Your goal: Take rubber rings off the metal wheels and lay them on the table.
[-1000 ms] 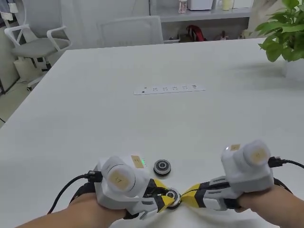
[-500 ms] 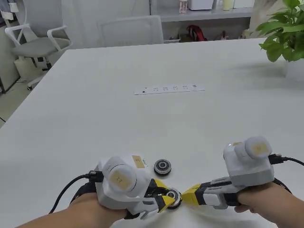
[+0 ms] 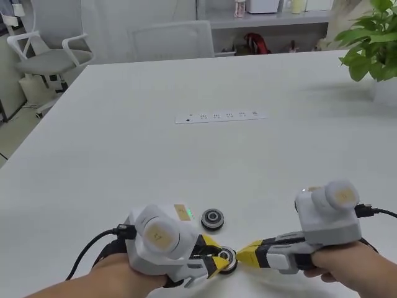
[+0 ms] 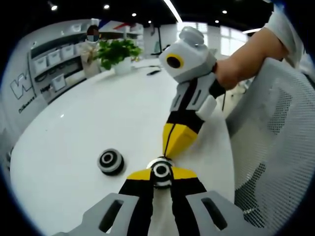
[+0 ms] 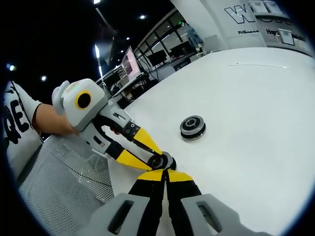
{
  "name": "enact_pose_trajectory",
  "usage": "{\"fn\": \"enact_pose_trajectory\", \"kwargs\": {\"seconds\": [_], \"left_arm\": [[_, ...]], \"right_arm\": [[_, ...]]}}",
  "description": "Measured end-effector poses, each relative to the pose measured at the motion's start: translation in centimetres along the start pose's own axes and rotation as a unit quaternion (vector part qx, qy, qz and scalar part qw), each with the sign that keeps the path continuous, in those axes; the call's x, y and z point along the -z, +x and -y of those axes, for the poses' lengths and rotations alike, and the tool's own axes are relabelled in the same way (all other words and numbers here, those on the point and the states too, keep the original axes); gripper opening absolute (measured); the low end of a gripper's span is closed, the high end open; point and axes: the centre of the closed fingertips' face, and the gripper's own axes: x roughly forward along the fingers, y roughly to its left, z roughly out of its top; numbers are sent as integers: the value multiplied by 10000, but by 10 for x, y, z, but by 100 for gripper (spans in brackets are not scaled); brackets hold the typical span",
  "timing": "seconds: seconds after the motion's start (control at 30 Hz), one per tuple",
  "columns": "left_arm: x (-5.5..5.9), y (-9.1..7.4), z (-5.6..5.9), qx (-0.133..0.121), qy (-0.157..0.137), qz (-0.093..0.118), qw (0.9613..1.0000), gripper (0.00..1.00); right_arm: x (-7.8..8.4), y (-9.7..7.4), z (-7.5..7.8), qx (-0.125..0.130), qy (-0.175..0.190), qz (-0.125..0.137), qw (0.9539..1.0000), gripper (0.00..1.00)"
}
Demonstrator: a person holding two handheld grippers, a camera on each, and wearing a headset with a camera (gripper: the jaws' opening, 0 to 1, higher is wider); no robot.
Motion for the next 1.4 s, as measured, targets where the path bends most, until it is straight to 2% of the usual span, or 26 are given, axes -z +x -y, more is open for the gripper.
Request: {"fn": "enact_pose_trajectory", "kwargs": {"seconds": [0.33, 1.1, 1.23, 1.27, 1.3, 1.4], "left_arm": [[0, 0, 0, -16, -6, -3, 10000, 12], [0, 1, 1, -36, -1, -19, 10000, 12], [0, 1, 1, -36, 22, -10, 10000, 12], [0, 1, 1, -40, 22, -6, 10000, 12], [0, 1, 1, -41, 23, -7, 10000, 12], [0, 1, 1, -45, 13, -8, 10000, 12]], "right_arm": [[-2, 0, -3, -10, -312, 40, 9995, 0], [-7, 3, -13, -263, -112, 154, 9995, 0], [-10, 4, -20, -405, -163, 208, 9988, 0], [-13, 5, -29, -635, -90, 263, 9976, 0], [-12, 5, -24, -492, -257, 197, 9983, 0], [-12, 4, -23, -500, -143, 247, 9983, 0]]}}
